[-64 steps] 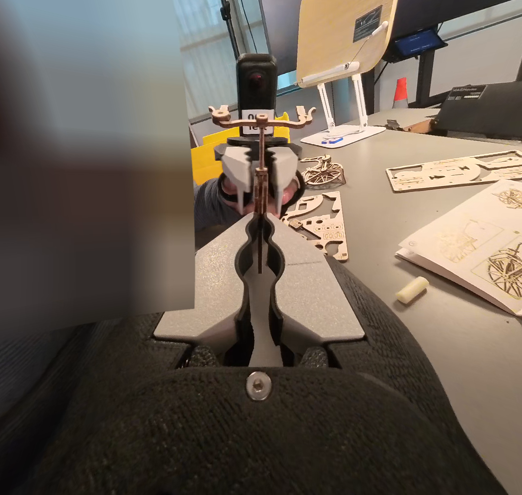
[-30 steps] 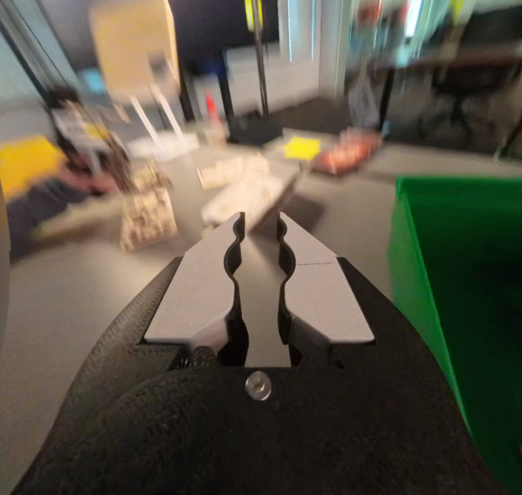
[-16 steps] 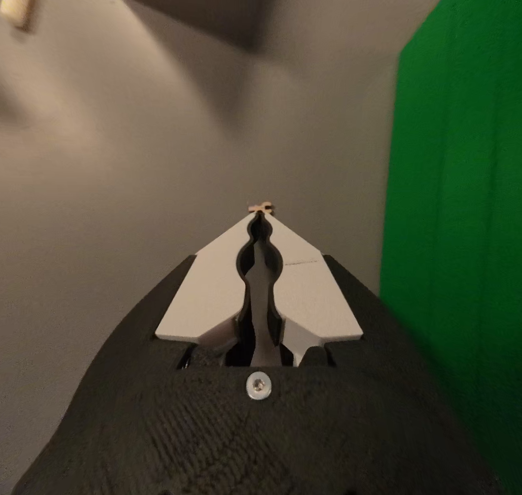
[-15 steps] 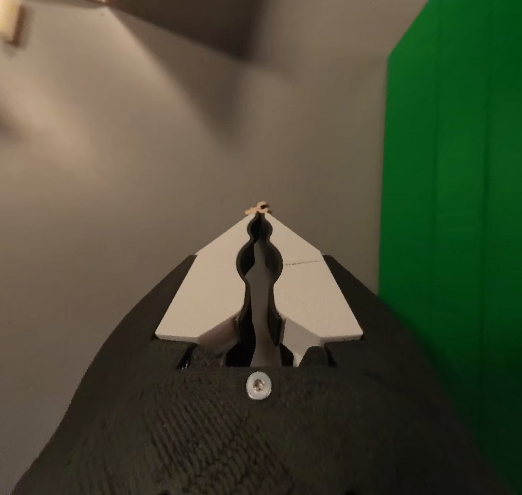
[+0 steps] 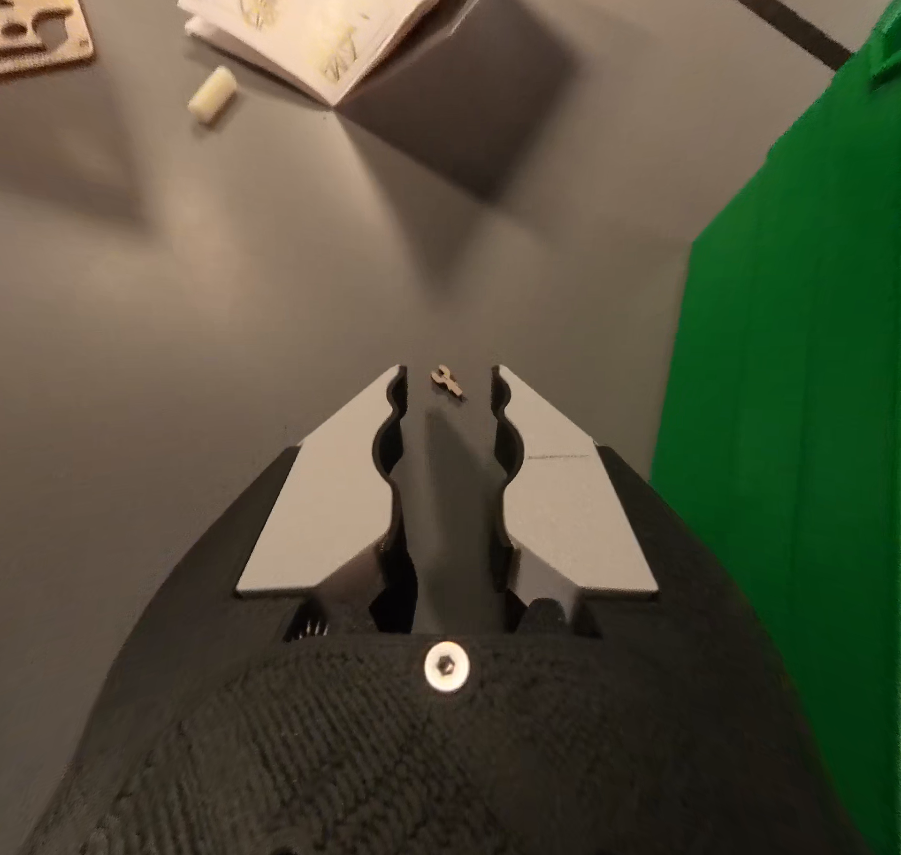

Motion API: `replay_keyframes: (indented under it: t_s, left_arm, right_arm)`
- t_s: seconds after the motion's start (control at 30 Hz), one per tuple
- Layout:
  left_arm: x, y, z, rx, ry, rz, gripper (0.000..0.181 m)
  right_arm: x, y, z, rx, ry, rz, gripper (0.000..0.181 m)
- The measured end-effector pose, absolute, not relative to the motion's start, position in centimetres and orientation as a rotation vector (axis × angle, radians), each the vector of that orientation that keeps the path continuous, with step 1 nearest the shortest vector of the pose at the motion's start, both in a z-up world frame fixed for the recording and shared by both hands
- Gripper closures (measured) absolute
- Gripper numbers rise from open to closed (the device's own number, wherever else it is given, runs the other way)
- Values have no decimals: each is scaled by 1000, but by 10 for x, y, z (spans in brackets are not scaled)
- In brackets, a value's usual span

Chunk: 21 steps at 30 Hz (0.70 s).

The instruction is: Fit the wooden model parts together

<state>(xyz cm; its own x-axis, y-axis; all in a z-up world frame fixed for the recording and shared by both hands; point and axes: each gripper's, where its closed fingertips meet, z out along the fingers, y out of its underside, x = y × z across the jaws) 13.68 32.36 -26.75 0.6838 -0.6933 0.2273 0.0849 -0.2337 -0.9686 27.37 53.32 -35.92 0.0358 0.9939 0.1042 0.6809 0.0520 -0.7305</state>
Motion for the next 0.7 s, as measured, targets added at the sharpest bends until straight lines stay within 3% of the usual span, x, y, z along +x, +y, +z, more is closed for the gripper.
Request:
replay_keyframes:
  t_s: [0.17, 0.27, 0.7]
  left_arm:
    - [142, 323, -271, -1673, 522, -793, 172]
    - [143, 323, -273, -1680, 529, -791, 172]
    - [149, 323, -278, -1691, 549, -814, 172]
  right_arm:
    - [276, 531, -371, -1704, -1847, 635, 149]
    - [275, 531, -375, -1720, -1872, 644, 162]
    - [273, 526, -376, -1702, -1850, 716, 179]
